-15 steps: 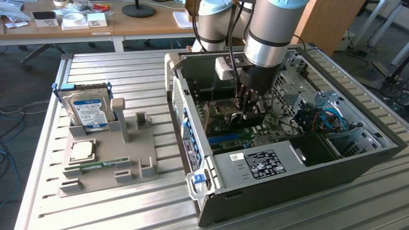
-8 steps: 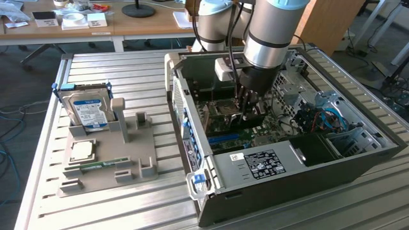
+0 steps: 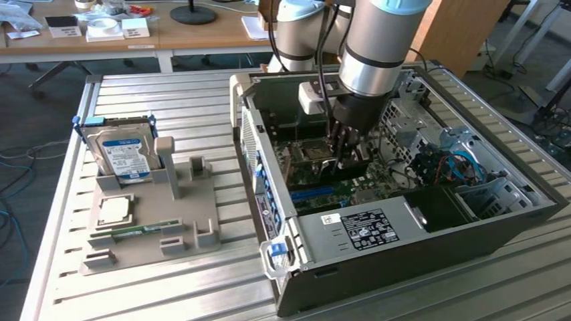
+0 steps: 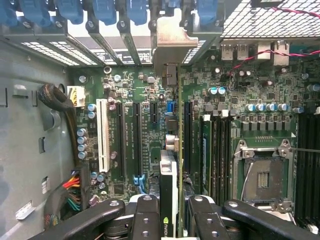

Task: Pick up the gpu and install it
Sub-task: 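Insert the gpu into the slot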

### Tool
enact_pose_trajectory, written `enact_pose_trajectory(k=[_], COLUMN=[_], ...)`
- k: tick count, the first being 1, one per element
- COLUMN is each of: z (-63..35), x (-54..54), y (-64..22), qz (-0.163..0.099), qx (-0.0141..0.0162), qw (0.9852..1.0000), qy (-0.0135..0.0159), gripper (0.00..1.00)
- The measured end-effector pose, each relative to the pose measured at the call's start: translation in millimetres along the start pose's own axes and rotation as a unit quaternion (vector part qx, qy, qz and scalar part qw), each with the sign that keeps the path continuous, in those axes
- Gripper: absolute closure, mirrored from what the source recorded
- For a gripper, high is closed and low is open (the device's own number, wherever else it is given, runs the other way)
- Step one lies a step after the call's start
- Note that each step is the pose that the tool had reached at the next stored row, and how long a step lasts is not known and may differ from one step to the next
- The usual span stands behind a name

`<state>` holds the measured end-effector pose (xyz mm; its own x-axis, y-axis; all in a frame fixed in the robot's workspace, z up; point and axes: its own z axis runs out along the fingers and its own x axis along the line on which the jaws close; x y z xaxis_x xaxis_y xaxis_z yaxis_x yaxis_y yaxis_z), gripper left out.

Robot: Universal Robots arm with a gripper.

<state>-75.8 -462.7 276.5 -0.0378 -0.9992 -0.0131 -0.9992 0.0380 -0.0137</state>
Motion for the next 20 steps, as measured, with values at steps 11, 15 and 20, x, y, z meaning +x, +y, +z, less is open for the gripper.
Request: enact_pose_trajectory(k=[11,15,20], z=[1.9,2.8,3.7], x=[2.1,2.2,1.0], y=[4.7,8.3,9.3], qz=[0.0,0.0,0.0], qx=[0.0,0.0,0.0], qw=[1.0,1.0,1.0], qy=[0.0,0.0,-0.0001], gripper=[0.73,0.73,0.73])
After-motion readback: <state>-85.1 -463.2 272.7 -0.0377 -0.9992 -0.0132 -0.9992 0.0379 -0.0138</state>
